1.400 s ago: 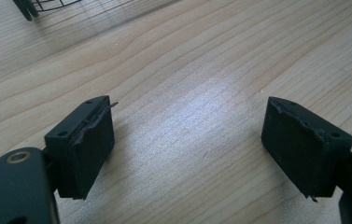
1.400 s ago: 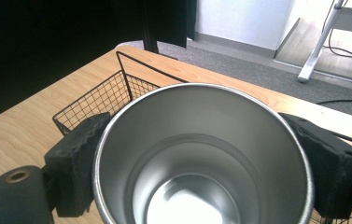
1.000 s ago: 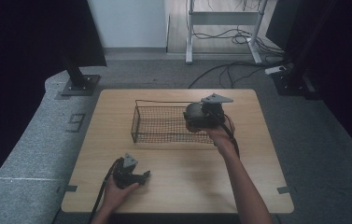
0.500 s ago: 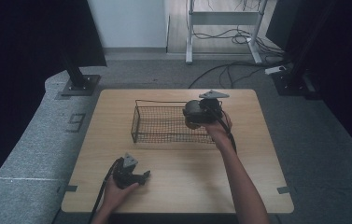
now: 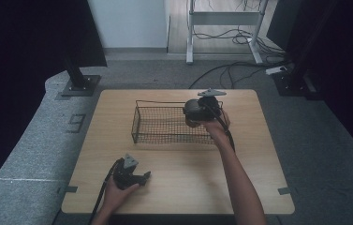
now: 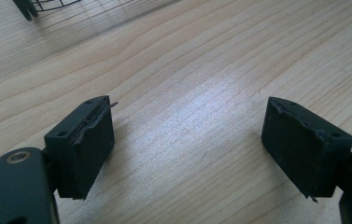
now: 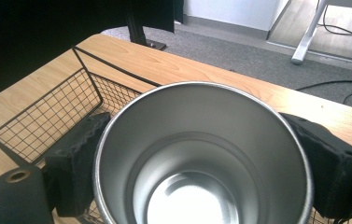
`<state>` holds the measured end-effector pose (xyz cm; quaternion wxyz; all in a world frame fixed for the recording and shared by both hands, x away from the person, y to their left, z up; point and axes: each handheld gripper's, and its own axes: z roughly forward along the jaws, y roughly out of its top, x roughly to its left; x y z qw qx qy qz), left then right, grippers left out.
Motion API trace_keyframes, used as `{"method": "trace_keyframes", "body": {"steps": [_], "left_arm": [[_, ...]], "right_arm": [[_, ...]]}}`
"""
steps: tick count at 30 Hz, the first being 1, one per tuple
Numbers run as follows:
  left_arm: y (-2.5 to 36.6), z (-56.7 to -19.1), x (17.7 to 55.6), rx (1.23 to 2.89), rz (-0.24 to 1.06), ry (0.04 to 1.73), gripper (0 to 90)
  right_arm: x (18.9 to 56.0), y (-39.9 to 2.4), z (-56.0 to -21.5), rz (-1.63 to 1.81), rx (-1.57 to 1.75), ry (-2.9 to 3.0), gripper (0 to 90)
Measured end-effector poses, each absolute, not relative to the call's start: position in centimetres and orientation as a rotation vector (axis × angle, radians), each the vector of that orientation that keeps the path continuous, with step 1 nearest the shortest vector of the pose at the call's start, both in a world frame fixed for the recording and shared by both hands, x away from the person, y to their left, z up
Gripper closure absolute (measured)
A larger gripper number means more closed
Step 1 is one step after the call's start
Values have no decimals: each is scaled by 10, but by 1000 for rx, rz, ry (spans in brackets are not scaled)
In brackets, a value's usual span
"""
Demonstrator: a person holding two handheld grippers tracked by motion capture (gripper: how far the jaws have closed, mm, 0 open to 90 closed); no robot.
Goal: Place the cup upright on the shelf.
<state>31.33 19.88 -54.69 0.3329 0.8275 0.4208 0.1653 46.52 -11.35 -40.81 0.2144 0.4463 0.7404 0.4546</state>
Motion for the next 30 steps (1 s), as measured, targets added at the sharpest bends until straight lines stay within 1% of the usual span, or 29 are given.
{"method": "trace_keyframes", "body": {"steps": [30], "left_arm": [[199, -547, 313, 2162, 430, 1100, 170]], "right_arm": [[487, -117, -436, 1222, 1334, 2060, 133]]}}
